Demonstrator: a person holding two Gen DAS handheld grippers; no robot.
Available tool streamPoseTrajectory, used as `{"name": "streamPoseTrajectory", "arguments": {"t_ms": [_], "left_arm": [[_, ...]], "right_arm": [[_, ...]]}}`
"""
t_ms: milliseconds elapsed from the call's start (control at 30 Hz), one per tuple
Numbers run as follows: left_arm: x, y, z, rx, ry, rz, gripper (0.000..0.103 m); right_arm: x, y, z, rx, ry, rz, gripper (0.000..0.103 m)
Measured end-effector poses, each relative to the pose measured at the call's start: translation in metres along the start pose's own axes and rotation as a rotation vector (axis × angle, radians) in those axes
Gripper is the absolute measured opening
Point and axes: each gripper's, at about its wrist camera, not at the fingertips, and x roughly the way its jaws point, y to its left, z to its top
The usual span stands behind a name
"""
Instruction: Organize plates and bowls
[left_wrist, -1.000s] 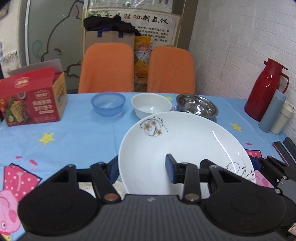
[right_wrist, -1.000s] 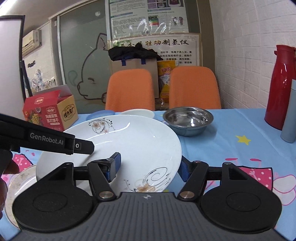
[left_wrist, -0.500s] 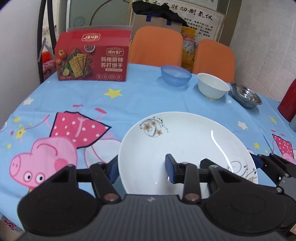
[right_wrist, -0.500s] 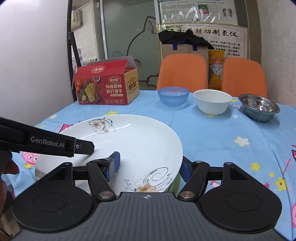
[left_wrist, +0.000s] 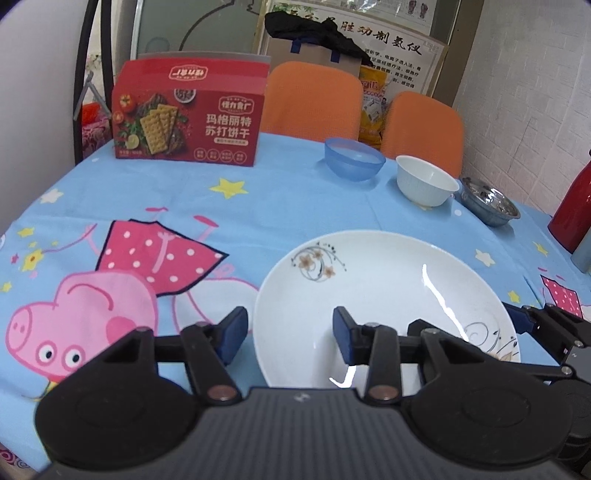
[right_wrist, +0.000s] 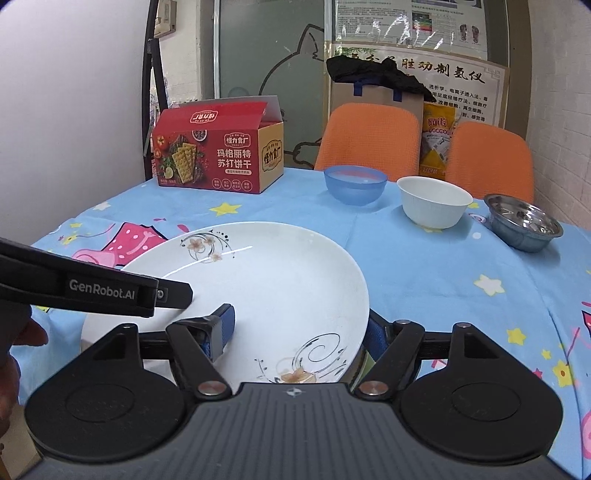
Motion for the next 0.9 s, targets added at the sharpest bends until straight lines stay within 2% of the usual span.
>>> {"name": "streamPoseTrajectory", "arguments": {"t_ms": [33,100,233,467,600,900], "left_arm": [[-0.004,0.001,0.002,-0.001,-0.017,0.003,0.049],[-0.011,0.003,0.008,-0.009,-0.052,0.012,0.054],[-0.019,0.006,0.018,-0.034,-0.075,0.010,0.054],[-0.021,-0.005,0.016,-0.014,-0.074,0.004,0.064],[-0.020,-0.019,0.014,0.010,-0.075,-0.017,0.070],[-0.021,-0.050,0.011,0.069,-0.078,-0.062,0.074]], "right_arm": [[-0.001,-0.002,0.001,0.013,-0.004,-0.005,0.103],[0.000,-0.007,0.002,0.031,-0.011,-0.030,0.103],[-0.001,-0.009,0.004,0.027,-0.020,-0.020,0.103],[-0.008,-0.022,0.005,0.066,-0.034,-0.004,0.103],[-0.019,-0.039,0.003,0.113,-0.049,-0.031,0.103],[-0.039,-0.076,-0.002,0.193,-0.076,-0.107,0.103]]}}
